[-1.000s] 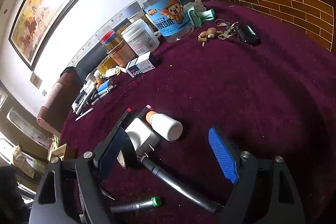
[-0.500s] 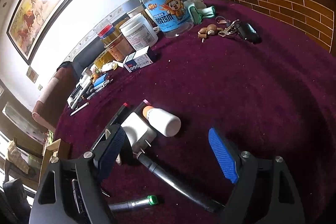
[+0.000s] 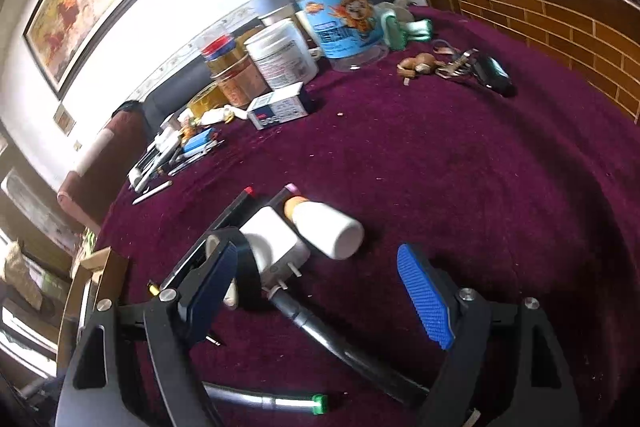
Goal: Organize rigid objects
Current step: 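Grasp another black marker with the left tool while the right tool grasps the white glue bottle, then place the marker and the white bottle into the cardboard tray, opening both tools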
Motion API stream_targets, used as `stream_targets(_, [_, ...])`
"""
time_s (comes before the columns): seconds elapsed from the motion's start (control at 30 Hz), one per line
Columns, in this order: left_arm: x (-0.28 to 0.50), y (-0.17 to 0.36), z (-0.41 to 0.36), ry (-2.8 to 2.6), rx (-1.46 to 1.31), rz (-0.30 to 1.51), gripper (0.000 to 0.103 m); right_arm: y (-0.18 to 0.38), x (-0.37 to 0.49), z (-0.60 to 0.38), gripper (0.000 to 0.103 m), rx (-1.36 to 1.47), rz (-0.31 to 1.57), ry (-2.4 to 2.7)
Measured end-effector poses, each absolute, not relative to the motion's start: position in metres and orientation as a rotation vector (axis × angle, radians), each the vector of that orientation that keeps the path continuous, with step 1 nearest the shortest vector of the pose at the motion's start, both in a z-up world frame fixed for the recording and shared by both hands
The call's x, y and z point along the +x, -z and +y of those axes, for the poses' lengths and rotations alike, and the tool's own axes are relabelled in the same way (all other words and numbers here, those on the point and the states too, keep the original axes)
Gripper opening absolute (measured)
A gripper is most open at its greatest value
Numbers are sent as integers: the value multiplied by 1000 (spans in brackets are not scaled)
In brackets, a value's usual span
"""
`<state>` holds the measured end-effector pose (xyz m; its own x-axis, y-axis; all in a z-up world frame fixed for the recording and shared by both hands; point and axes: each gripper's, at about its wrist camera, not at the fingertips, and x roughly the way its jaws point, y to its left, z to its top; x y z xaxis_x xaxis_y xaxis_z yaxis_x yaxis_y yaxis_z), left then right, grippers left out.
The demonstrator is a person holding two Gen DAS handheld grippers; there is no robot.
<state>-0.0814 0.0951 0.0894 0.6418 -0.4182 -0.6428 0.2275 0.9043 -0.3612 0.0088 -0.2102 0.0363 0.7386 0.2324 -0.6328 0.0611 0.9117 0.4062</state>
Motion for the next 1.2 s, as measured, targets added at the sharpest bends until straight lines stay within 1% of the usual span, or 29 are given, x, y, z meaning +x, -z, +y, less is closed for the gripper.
stream_targets(0.1, [-95, -97, 118, 367, -306, 769, 14, -43, 3, -199, 82, 392, 713, -160])
stream_targets(0.17, [-103, -100, 136, 350, -327, 759, 14, -47, 0, -185, 82, 386, 734, -223])
stream_targets(0.3, [-115, -104, 170, 307, -369, 723, 14, -53, -23, -130, 82, 311, 839, -455])
stream_targets(0.43, [-127, -102, 202, 246, -406, 693, 14, -44, -56, -65, 82, 183, 990, -604])
stream_targets(0.57, [-129, -91, 224, 218, -454, 697, 14, -25, -60, -38, 82, 293, 1127, -696])
stream_targets(0.77, [-136, -81, 250, 176, -476, 687, 14, -25, -46, -7, 82, 266, 1158, -609])
stream_targets(0.8, [-136, -79, 254, 166, -473, 686, 15, -25, -46, -1, 77, 246, 1160, -595])
stream_targets(0.83, [-136, -77, 259, 159, -480, 686, 15, -23, -46, 5, 69, 223, 1160, -586])
stream_targets(0.87, [-136, -76, 262, 155, -488, 687, 15, -22, -48, 14, 64, 174, 1161, -564])
stream_targets(0.93, [-136, -74, 270, 144, -497, 686, 15, -22, -57, 26, 39, 44, 1126, -495])
stream_targets(0.97, [-136, -73, 272, 140, -499, 686, 15, -23, -60, 30, 37, 13, 1114, -489])
stream_targets(1.0, [-134, -73, 276, 131, -497, 692, 15, -22, -62, 32, 27, 6, 1116, -502])
stream_targets(1.03, [-132, -73, 281, 125, -494, 696, 15, -22, -63, 34, 20, 6, 1122, -515])
stream_targets(1.2, [-109, -76, 300, 102, -467, 736, 15, -36, -62, 36, 20, 1, 1084, -530])
